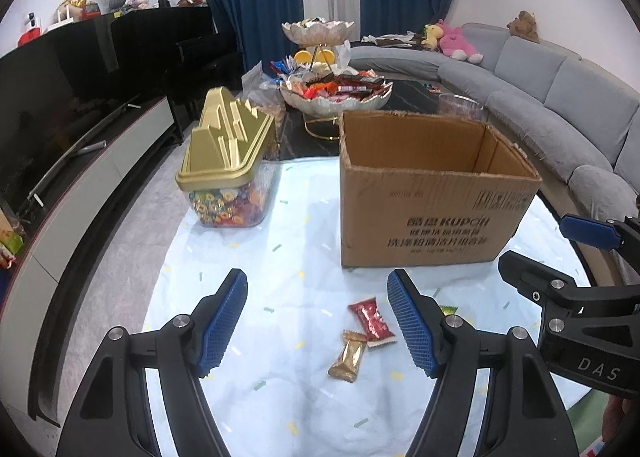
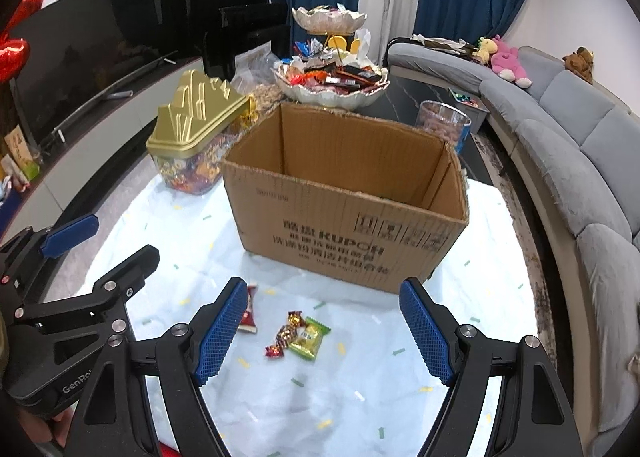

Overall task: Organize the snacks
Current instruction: 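Withdraw both tools from the box toward the remaining wrappers, then grasp the gold wrapper with the left tool while the right tool grasps the green-yellow candy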

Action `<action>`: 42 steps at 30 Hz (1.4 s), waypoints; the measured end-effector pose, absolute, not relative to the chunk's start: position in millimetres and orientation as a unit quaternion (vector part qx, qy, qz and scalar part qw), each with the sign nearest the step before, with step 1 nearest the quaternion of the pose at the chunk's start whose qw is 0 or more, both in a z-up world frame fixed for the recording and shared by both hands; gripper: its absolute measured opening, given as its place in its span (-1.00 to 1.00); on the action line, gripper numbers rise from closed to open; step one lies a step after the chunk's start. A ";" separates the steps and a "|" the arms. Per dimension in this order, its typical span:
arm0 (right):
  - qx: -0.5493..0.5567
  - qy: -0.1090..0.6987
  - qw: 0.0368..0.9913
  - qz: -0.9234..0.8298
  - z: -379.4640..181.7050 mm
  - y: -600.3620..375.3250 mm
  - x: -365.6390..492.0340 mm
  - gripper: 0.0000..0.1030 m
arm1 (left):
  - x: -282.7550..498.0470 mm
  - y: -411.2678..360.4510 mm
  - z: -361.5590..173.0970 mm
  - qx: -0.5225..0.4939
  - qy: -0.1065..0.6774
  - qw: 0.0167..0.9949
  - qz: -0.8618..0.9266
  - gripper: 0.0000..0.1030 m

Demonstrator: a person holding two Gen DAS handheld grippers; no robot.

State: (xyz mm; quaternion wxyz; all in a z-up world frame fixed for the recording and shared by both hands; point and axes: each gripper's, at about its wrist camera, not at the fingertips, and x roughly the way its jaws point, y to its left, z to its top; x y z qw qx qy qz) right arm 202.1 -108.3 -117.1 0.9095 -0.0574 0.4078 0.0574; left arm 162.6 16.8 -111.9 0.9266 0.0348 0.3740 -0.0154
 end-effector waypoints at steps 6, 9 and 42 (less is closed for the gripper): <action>-0.057 0.418 0.905 0.057 -137.0 -109.1 202.0 0.53 | 155.7 19.1 -130.7 0.036 0.372 0.927 -0.012 0.35; -0.054 0.426 0.902 0.054 -149.6 -111.2 202.4 0.53 | 154.0 17.1 -137.4 0.038 0.371 0.928 -0.014 0.31; 0.000 0.516 0.856 0.035 -251.3 -129.2 232.1 0.42 | 169.8 1.1 -223.2 0.050 0.422 0.904 -0.057 0.03</action>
